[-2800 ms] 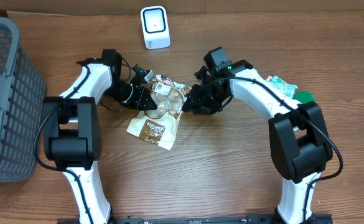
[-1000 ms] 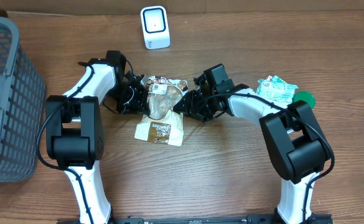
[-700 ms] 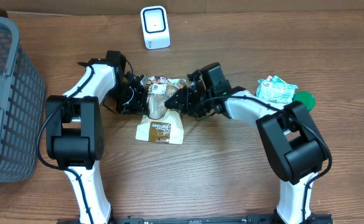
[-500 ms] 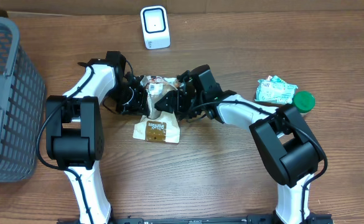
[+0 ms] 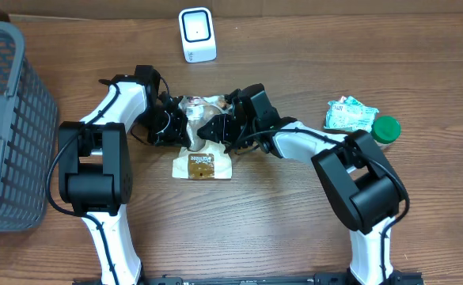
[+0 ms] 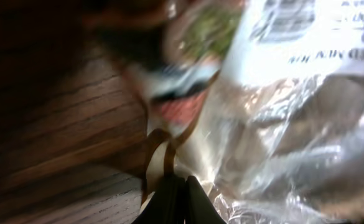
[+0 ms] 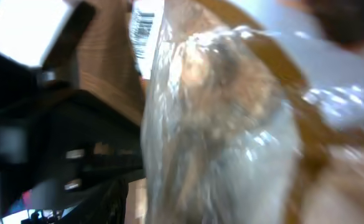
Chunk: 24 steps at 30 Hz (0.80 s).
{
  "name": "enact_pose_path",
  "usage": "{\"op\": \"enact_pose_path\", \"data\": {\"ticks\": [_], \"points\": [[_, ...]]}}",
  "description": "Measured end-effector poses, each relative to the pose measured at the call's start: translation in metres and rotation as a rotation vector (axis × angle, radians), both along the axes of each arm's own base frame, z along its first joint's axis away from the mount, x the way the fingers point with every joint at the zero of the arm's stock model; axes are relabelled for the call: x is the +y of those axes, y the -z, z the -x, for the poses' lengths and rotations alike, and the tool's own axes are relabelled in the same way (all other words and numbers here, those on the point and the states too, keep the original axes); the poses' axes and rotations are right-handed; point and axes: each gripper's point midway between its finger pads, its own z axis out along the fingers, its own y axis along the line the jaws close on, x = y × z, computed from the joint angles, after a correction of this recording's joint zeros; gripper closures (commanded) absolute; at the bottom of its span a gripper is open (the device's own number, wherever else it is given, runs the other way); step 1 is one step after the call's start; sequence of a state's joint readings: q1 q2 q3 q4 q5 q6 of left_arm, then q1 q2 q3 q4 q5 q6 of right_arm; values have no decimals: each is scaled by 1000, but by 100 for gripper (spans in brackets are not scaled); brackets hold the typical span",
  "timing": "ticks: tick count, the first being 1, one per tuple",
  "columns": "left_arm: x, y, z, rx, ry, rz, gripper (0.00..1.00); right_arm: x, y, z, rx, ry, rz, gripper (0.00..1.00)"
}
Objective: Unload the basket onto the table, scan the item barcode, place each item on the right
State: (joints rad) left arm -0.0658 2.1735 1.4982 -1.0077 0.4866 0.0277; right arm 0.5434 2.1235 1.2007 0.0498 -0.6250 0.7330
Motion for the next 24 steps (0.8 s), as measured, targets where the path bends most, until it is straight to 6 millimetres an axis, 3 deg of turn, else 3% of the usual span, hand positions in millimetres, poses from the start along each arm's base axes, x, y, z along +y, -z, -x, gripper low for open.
{"op": "enact_pose_path", "data": {"ticks": [4, 6, 7, 19, 24], "points": [[0, 0, 0, 0, 0, 1, 96, 1, 9, 0, 7, -5, -1, 62], [0, 0, 0, 0, 0, 2, 96, 1, 10, 1, 9, -10, -2, 78], [0, 0, 0, 0, 0, 2, 96, 1, 10, 2, 7, -16, -2, 80], [-2, 0, -1, -5, -1, 12, 96, -17, 12, 1, 72, -19, -18, 82], [3, -4, 9, 50, -7, 0, 96, -27, 9, -2, 67, -43, -45, 93]]}}
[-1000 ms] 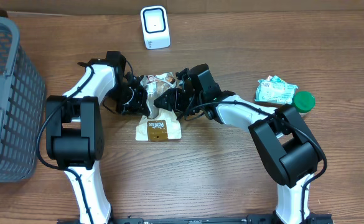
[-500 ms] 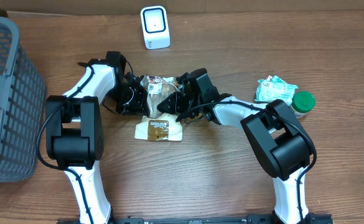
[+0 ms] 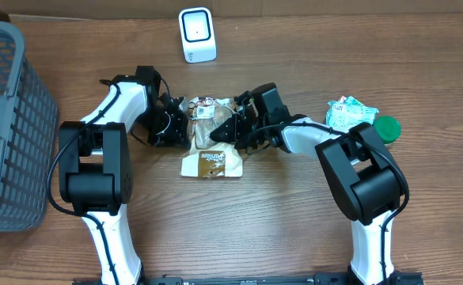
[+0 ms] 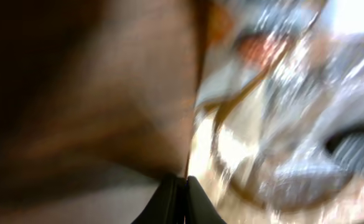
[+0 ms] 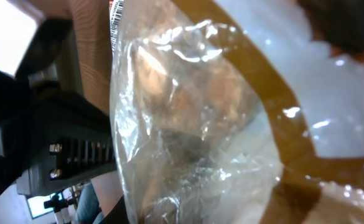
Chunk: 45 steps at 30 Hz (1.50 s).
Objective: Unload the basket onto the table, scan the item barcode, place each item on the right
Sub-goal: 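Release the left gripper and lift the bag toward the scanner with right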
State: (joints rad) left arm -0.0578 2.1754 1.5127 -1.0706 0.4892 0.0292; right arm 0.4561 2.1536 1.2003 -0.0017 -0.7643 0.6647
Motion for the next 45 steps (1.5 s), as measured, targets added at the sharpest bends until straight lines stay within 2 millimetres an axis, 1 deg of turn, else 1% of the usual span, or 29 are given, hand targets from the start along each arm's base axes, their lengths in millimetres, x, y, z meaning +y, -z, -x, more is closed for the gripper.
{"op": "enact_pose_path", "data": {"ticks": [2, 4, 7, 9, 12, 14, 15, 16, 17, 18, 19, 20, 21, 23, 24, 26, 28, 31, 32, 33, 34, 42, 45], "points": [[5, -10, 2, 30, -4, -1, 96, -1, -4, -1, -8, -16, -24, 94], [10, -26, -2, 36, -6, 2, 96, 0, -11, -1, -33, -45, -61, 95], [22, -60, -20, -15, -25, 6, 96, 1, -18, 2, -52, -93, -105, 96], [32, -87, -30, -69, -41, 7, 96, 0, -22, 5, -59, -123, -132, 96], [48, -133, -41, -182, -77, 2, 96, -3, -31, 9, -82, -168, -174, 96], [61, -172, -44, -287, -107, -6, 94, -5, -39, 11, -102, -192, -193, 96], [69, -196, -45, -353, -126, -12, 93, -6, -45, 11, -120, -203, -202, 96], [74, -214, -44, -405, -139, -18, 92, -6, -50, 12, -138, -215, -209, 96], [82, -235, -41, -462, -157, -25, 90, -7, -59, 12, -161, -224, -214, 96], [88, -250, -38, -505, -173, -33, 89, -7, -67, 13, -186, -234, -218, 96], [94, -264, -33, -545, -190, -41, 88, -8, -78, 14, -212, -243, -225, 96], [101, -278, -29, -584, -209, -51, 87, -8, -93, 15, -250, -253, -231, 96], [109, -289, -24, -615, -229, -62, 87, -9, -104, 17, -279, -261, -234, 96], [120, -301, -17, -647, -259, -81, 85, -12, -129, 20, -337, -263, -228, 96], [124, -304, -15, -654, -270, -88, 81, -14, -141, 22, -365, -261, -222, 96], [130, -304, -13, -649, -281, -99, 73, -20, -168, 27, -430, -252, -198, 96], [132, -300, -13, -638, -283, -105, 61, -26, -185, 33, -464, -237, -164, 96], [133, -298, -14, -635, -278, -112, 45, -38, -202, 43, -500, -216, -102, 96], [133, -298, -14, -635, -278, -112, 35, -40, -207, 46, -508, -212, -82, 96], [133, -298, -14, -637, -275, -114, 13, -43, -211, 49, -516, -208, -64, 96], [134, -298, -14, -637, -274, -115, 0, -46, -214, 51, -525, -207, -50, 96], [134, -298, -14, -639, -273, -116, 1, -57, -248, 64, -594, -209, 0, 96], [135, -297, -13, -634, -275, -128, 0, -62, -254, 72, -583, -229, 22, 96]]}}
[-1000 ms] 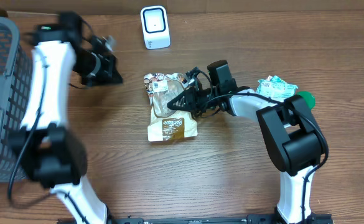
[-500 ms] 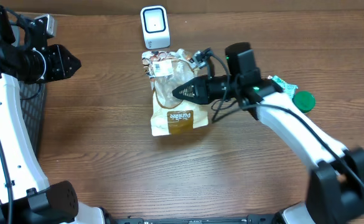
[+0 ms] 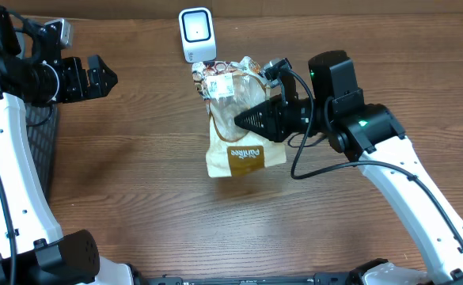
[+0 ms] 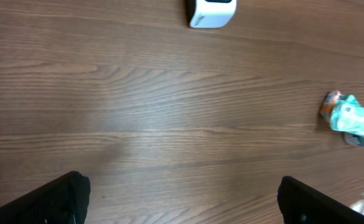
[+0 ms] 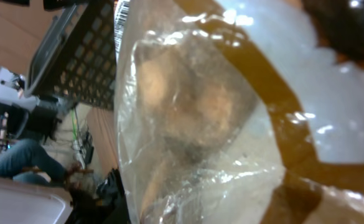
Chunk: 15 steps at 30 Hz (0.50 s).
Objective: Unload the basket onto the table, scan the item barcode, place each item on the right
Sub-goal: 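Release the left gripper and lift the bag toward the scanner with right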
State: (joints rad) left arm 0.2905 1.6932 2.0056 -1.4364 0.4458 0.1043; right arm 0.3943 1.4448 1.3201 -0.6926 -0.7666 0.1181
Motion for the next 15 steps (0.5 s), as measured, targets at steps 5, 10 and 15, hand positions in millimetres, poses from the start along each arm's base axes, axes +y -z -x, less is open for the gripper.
{"op": "enact_pose_path", "data": {"ticks": [5, 10, 15], "points": [[8, 3, 1, 14, -22, -44, 0, -8, -3, 12, 21, -18, 60, 96], [14, 5, 2, 23, -38, -74, 1, -19, -16, 8, -14, 32, 144, 95], [16, 6, 2, 27, -44, -87, 0, -31, -35, -11, -119, 136, 235, 95]]}}
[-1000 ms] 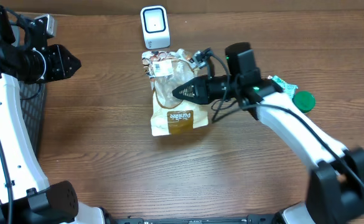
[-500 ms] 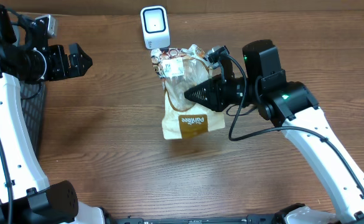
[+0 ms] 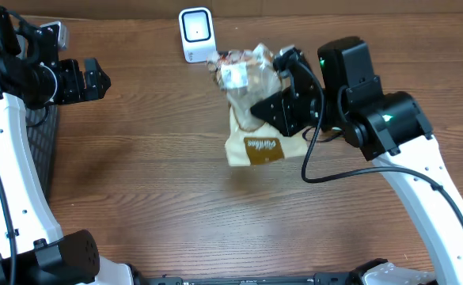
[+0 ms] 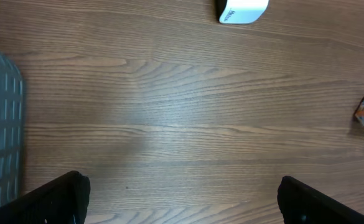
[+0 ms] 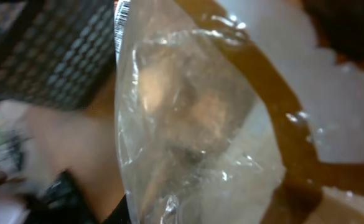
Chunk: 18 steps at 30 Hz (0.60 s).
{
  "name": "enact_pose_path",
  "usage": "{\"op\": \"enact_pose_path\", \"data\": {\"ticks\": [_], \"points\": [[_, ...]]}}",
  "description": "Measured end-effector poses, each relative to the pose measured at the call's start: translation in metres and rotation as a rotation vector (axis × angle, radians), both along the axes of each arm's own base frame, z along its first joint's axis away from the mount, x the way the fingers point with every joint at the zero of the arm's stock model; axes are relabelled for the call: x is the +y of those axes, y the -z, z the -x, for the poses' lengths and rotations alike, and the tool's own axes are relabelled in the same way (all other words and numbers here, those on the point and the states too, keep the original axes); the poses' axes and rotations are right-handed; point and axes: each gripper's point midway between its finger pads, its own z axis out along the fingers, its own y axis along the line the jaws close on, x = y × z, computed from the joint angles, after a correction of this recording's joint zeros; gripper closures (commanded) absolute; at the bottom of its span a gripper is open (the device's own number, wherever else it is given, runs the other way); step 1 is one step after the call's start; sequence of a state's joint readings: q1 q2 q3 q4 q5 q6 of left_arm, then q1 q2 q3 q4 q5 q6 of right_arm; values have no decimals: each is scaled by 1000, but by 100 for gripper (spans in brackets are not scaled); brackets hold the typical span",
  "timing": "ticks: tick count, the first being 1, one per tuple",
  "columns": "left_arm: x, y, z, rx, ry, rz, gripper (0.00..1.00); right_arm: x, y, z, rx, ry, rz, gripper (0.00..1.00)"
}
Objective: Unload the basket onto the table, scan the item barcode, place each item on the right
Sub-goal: 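Release the left gripper and lift the bag toward the scanner with right, then hold the bread bag in front of the white scanner with the right gripper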
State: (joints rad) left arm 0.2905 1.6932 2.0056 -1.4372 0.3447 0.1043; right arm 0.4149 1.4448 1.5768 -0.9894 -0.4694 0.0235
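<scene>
A clear plastic snack bag [image 3: 251, 111] with a brown label hangs above the table, just right of the white scanner [image 3: 196, 34]. My right gripper [image 3: 275, 107] is shut on the bag's right side. In the right wrist view the bag [image 5: 194, 124] fills the frame and hides the fingers; a barcode strip [image 5: 121, 11] shows at its top left edge. At the far left, high above the table, my left gripper [image 3: 89, 79] is open and empty. From the left wrist the gripper [image 4: 182, 205] looks down on bare wood, with the scanner [image 4: 242, 9] at the top edge.
A grey mesh basket stands at the table's left edge, partly under my left arm. A green and white packet lies at the right. The right arm's cable loops below the bag.
The right gripper has carried the bag a little to the right and toward the back, and the bag is turned slightly. The left gripper has shifted slightly and stays open.
Both grippers were low at the bag on the table, the left one shut at its edge. Then the bag lay slightly further right. Later the left arm was raised at the far left and open, the right held the bag lifted near the scanner, as now.
</scene>
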Motion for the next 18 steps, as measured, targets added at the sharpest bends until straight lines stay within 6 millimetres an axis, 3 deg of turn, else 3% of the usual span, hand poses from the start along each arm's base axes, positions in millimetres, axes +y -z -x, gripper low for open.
{"op": "enact_pose_path", "data": {"ticks": [4, 9, 13, 18], "points": [[1, 0, 0, 2, -3, -5, 0, -5, -21, -31, -146, 114, 106, 96], [1, 1, 0, 3, -4, -8, 0, 3, -35, -98, -412, 276, 252, 96], [2, 1, 0, 4, -5, -10, 0, 16, -17, -153, -598, 345, 427, 94], [2, 1, 0, 4, -6, -11, 0, 28, 29, -207, -769, 316, 691, 94]]}}
